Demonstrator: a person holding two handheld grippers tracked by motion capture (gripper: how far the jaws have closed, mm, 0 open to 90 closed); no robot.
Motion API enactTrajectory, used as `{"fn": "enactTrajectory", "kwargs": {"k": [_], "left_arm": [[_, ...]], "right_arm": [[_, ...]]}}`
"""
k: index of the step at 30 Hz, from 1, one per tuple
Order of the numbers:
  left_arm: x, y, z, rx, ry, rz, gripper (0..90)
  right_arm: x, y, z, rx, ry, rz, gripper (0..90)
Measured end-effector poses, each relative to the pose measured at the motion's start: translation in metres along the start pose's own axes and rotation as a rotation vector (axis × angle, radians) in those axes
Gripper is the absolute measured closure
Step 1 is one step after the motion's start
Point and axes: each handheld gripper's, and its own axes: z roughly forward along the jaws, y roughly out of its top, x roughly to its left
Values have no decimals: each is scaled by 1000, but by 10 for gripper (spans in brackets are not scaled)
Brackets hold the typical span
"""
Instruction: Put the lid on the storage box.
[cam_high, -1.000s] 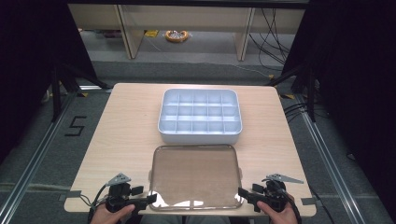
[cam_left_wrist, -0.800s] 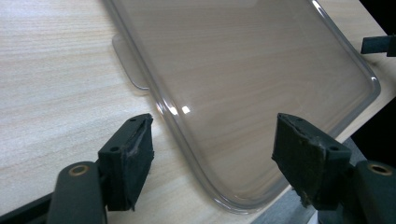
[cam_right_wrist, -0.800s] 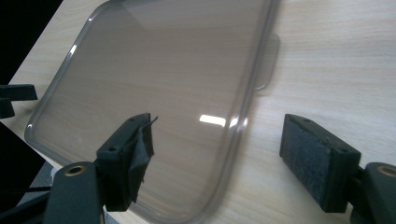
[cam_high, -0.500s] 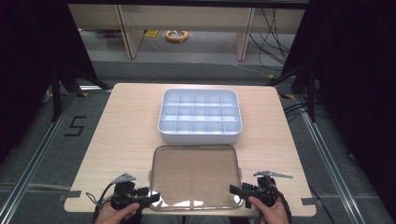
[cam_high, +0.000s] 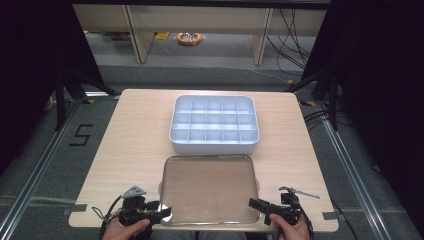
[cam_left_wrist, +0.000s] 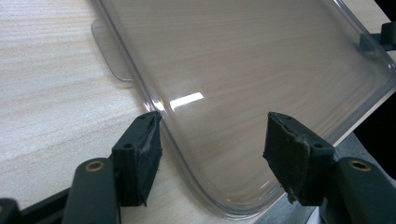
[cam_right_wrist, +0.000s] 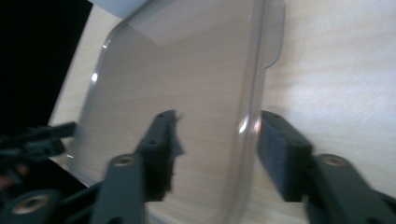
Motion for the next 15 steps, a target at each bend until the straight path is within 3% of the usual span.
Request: {"fn": "enactTrajectory", "kwargs": {"k": [2, 4, 5, 8, 11, 14, 15], "left_arm": [[0, 0, -1, -2, 4, 0, 352], [1, 0, -1, -1, 5, 3, 353], [1, -1, -2, -3, 7, 6, 353], [2, -1, -2, -2, 11, 19, 353], [2, -1, -2, 1, 10, 26, 353], [3, -1, -3, -5, 4, 16, 351], [3, -1, -3, -6, 1, 11, 350]], "right_arm": [[1, -1, -2, 0, 17, 15, 588], [0, -2, -5, 2, 30, -14, 625], [-2, -3, -5, -9, 24, -66, 647], [-1, -5, -8, -11, 29, -107, 673], [3, -5, -12, -24, 40, -114, 678], [9, -4, -17, -46, 58, -146, 677], [10, -3, -19, -74, 64, -195, 676]]}}
